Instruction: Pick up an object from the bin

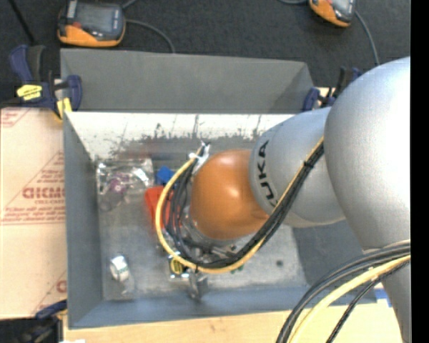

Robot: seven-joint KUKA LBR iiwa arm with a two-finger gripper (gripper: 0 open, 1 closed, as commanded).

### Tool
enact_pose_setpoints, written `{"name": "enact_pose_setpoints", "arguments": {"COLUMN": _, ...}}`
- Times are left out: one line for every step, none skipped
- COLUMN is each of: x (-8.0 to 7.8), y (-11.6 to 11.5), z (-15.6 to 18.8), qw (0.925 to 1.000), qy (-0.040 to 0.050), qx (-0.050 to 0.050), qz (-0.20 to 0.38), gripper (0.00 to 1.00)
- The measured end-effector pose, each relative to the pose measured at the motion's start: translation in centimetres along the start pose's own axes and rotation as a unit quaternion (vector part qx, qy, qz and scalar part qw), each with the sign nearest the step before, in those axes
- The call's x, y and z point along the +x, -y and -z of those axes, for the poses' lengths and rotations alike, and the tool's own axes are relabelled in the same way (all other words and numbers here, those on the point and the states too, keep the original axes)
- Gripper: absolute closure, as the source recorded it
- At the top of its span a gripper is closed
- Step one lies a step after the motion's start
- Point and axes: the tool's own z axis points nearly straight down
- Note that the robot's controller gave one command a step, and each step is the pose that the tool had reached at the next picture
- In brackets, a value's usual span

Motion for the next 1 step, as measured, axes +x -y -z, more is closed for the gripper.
{"name": "enact_pose_setpoints", "arguments": {"x": -0.09, "y": 0.33, "z": 0.31, "qw": 1.0000, "qy": 0.0024, "qx": 0.001, "qz": -0.004, "gripper": 1.00}}
